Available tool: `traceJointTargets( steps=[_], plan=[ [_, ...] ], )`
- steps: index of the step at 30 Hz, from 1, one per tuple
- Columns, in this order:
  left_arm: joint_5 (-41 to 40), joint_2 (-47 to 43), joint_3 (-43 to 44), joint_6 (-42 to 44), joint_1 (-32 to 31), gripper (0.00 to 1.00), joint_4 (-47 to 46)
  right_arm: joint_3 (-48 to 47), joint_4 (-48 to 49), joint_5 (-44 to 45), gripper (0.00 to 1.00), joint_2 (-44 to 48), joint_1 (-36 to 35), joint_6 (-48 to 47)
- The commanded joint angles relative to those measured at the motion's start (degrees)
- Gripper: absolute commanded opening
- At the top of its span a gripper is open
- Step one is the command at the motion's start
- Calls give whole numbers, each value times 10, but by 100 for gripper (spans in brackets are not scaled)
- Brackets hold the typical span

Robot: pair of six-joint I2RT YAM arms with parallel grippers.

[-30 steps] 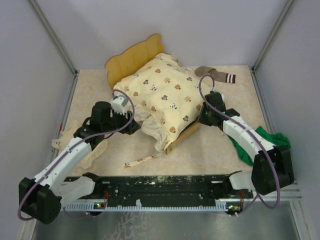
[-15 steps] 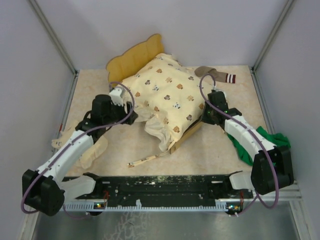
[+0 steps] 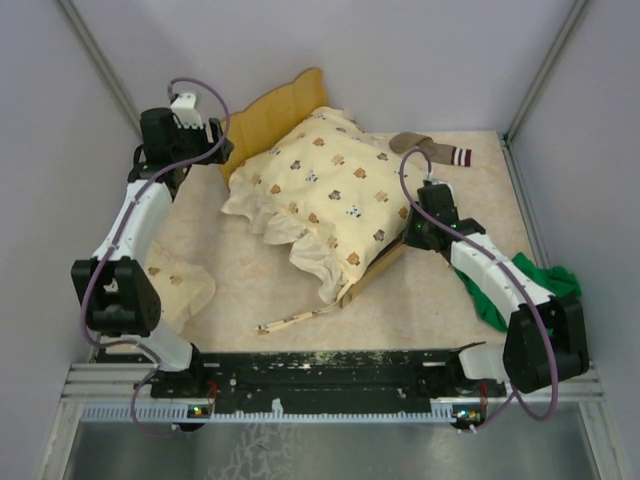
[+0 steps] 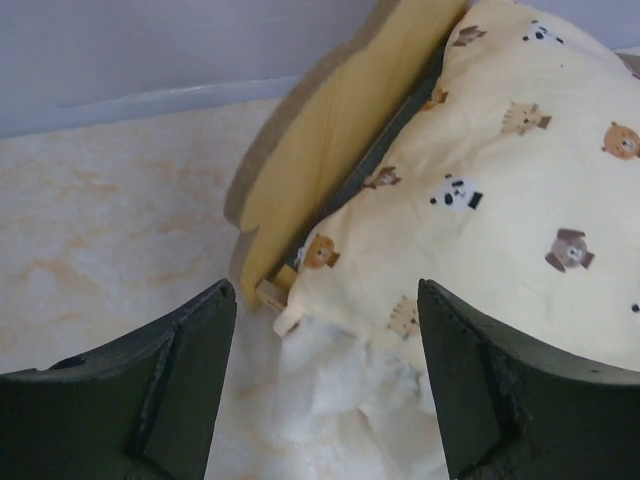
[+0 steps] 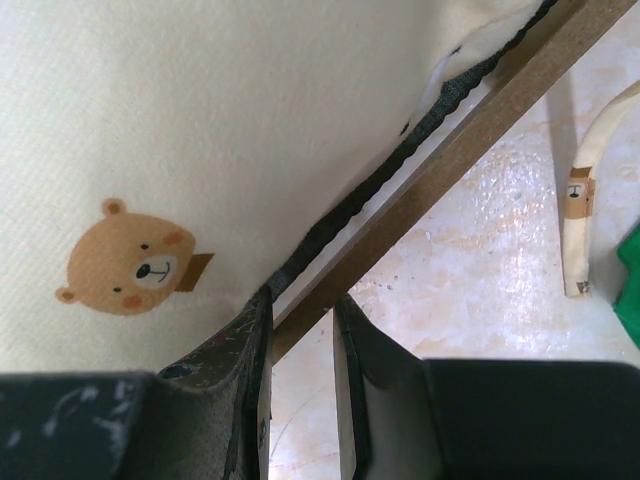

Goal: Set up the pet bed

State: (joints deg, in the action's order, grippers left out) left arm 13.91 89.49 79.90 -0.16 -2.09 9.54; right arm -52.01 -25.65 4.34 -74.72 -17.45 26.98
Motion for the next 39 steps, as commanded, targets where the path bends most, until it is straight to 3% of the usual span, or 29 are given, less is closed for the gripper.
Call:
traceJointTargets(
  steps=[1,7,11,15,19,22,29,35,37,39],
  plan=[
    [73,60,90,29,23,78,0,4,95,-61,6,34,-7,-64],
    [124,116,117,83,29,76,-76,11,91,-74,6,47,-6,-67],
    [156,141,119,89,28,66,-101,1,94,-91,6,44,-7,-71],
    [158,144,107,78,29,44,-103,-15,89,-103,6,42,-6,-72],
    [129,97,57,82,29,12,-107,-15,91,-92,6,43,-6,-73],
    [78,19,-16,94,29,1,-126,-10,98,-98,6,43,-6,-74],
    [-67,-136,-160,108,29,0,-126,-13,144,-117,6,12,-7,-54],
    [-93,-188,-219,76,28,5,-116,-38,186,-117,7,-48,-7,-33],
    [-104,-195,-211,54,29,11,-94,-59,183,-111,7,-73,-7,-36],
    [-105,-204,-206,23,28,24,-81,-81,168,-109,7,-95,-7,-43]
  ],
)
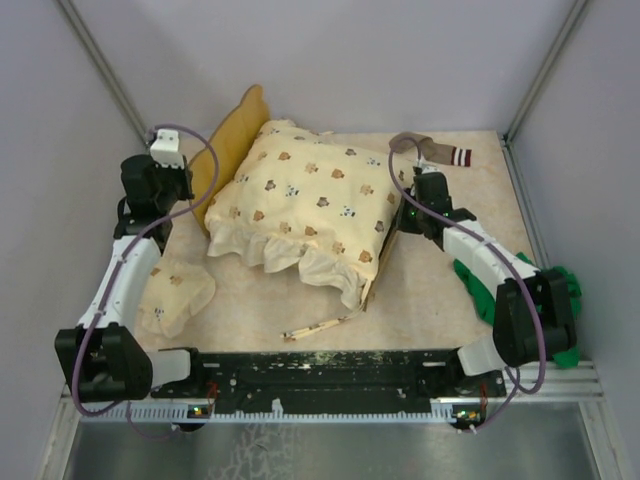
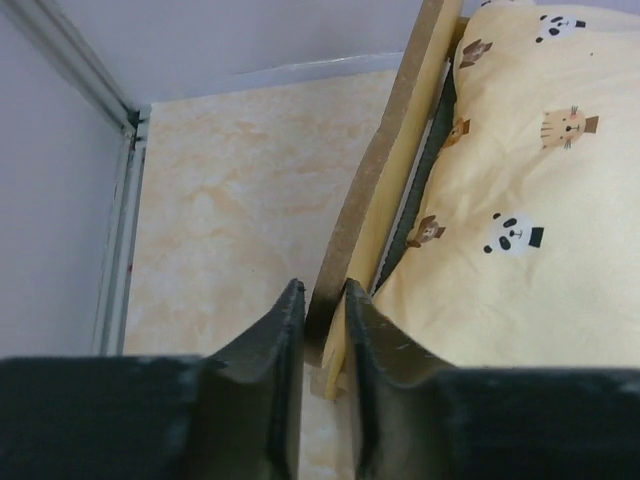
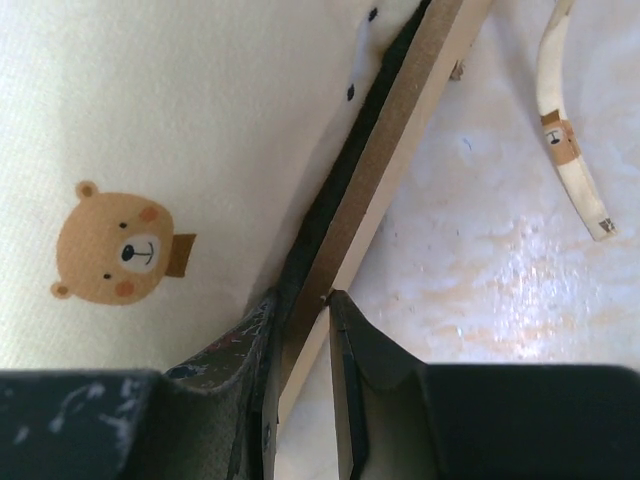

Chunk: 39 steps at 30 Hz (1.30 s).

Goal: Set up the pet bed

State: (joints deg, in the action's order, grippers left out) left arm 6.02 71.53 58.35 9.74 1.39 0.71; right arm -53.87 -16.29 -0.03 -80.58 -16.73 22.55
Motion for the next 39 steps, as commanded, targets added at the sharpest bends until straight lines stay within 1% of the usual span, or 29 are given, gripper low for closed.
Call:
traceJointTargets(
  steps=[1,3,5,9,11,13,14,17,20,23,26,30,32,35,39],
  plan=[
    [-21,-29,10,-99,-8,31,10,-71,65,-65,7,-40,-14,-4],
    [-4,-35,10,-133,-7,41,21,-79,53,-65,12,-37,-14,-14],
    [5,-40,12,-174,-7,48,43,-84,29,-50,19,-22,-14,-17],
    [31,-48,31,-229,-8,55,110,-79,-10,10,41,29,-15,-15],
    [66,-58,30,-234,-16,58,123,-80,-33,42,48,56,-14,-16],
    [79,-75,30,-218,-34,67,143,-79,-55,67,52,82,-14,-18],
    [75,-82,30,-209,-45,69,153,-78,-63,75,54,94,-14,-18],
    [39,-109,31,-193,-69,71,181,-68,-85,71,61,131,-13,-14],
    [-1,-134,27,-188,-77,72,190,-39,-92,30,61,176,-13,5],
    [-14,-148,26,-187,-80,72,199,-3,-100,8,55,230,-14,43],
    [-27,-154,27,-183,-84,72,209,19,-129,27,52,269,-13,63],
    [-60,-162,30,-170,-86,72,220,45,-169,100,52,305,-13,77],
    [-62,-167,48,-167,-86,73,239,69,-163,97,52,316,-13,79],
    [-34,-172,76,-169,-86,73,262,98,-130,54,52,317,-13,88],
    [46,-175,77,-180,-91,73,270,133,-79,9,51,308,-13,107]
  ],
)
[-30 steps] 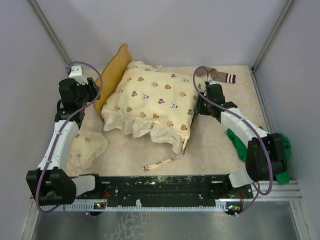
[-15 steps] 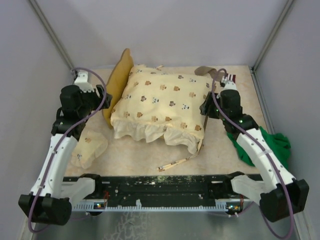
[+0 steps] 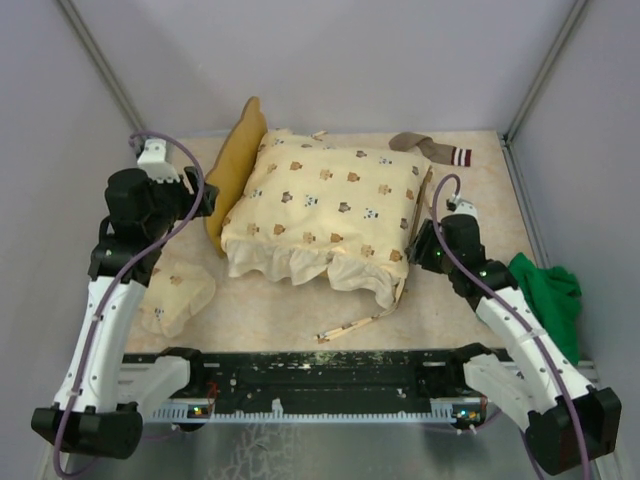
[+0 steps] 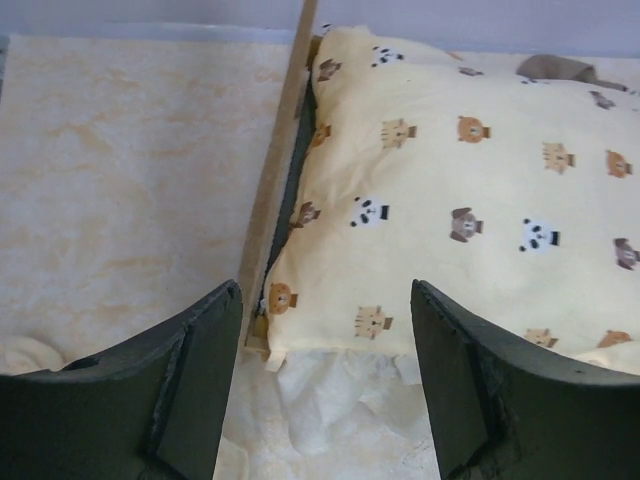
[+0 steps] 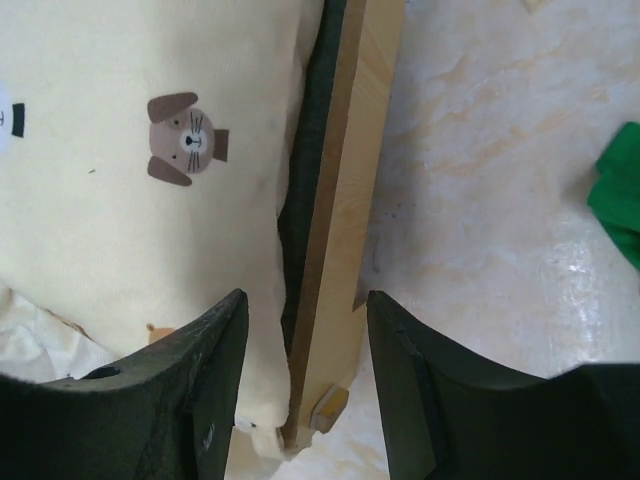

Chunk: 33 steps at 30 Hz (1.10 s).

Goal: Set up the pet bed

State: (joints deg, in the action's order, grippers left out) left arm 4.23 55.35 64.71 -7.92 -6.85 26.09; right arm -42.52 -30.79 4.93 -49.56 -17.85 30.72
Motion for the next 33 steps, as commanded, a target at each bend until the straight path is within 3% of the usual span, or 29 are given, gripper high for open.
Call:
traceJointTargets(
  steps=[1,7,16,22,27,33],
  plan=[
    [86,-16,7,-7,-14,72,16,29,81,-51,51,-4,-2,31],
    [100,-42,-63,-38,-105,69,-16,87,183,-121,46,-17,-7,75],
    [78,-24,-105,-88,-253,66,-45,71,275,-142,42,-79,-85,108],
    [33,15,-117,-123,-374,66,-72,28,186,-85,42,-82,-88,56],
    [33,52,-151,-166,-444,67,-130,23,88,-22,46,-12,-89,24],
    [28,123,-177,-205,-504,68,-221,72,56,49,48,93,-88,60]
  ],
)
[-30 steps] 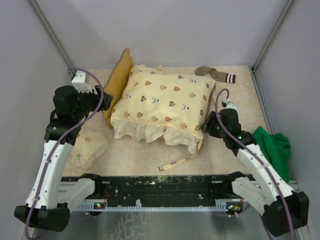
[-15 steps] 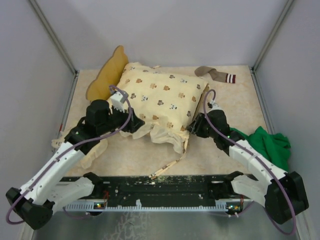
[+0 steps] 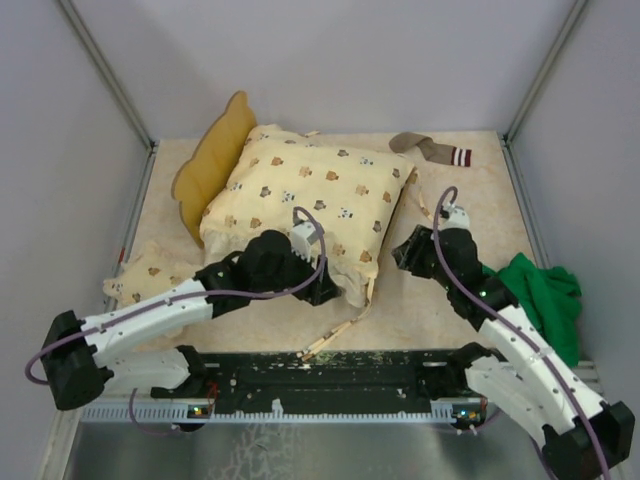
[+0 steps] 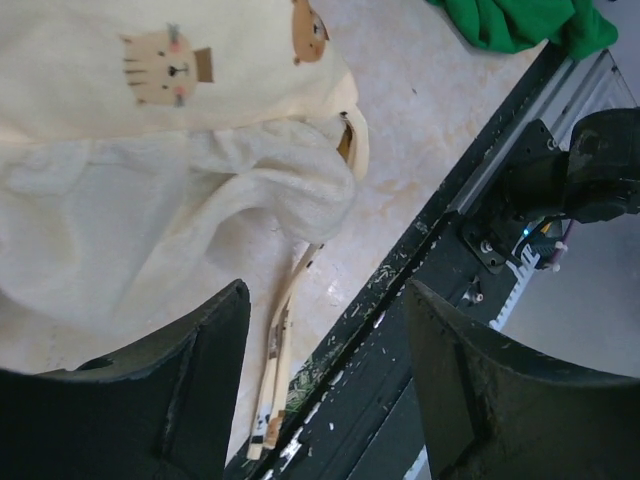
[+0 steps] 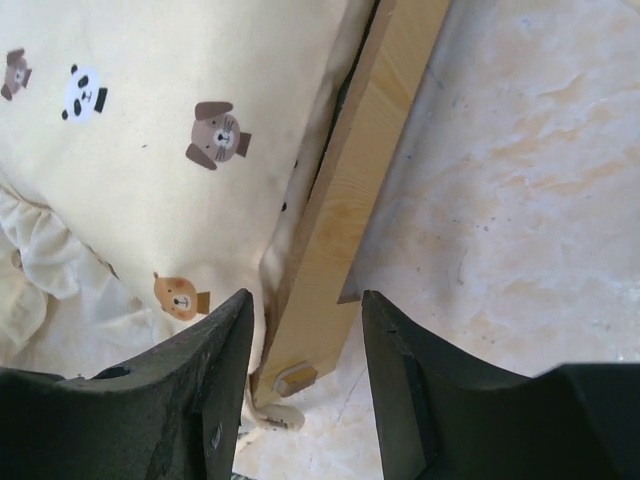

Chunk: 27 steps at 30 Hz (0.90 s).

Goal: Set up the pet bed

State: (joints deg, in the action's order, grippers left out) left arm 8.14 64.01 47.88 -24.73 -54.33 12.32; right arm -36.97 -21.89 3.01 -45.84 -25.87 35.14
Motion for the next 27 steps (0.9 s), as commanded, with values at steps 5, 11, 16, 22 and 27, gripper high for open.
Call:
traceJointTargets(
  steps=[5,11,16,22,27],
  plan=[
    [-39,117,17,-46,-73,70,-115,20,-49,48,48,120,-8,-1],
    [-71,197,45,-48,-92,68,-117,38,-46,-12,48,137,-8,-1],
    [-120,202,70,-30,-95,30,-85,60,-14,-79,48,124,-9,-3],
    [-194,156,76,16,-95,0,-90,63,3,-103,46,114,-9,5],
    [-200,138,73,6,-95,0,-84,55,-8,-104,46,119,-9,12]
  ],
)
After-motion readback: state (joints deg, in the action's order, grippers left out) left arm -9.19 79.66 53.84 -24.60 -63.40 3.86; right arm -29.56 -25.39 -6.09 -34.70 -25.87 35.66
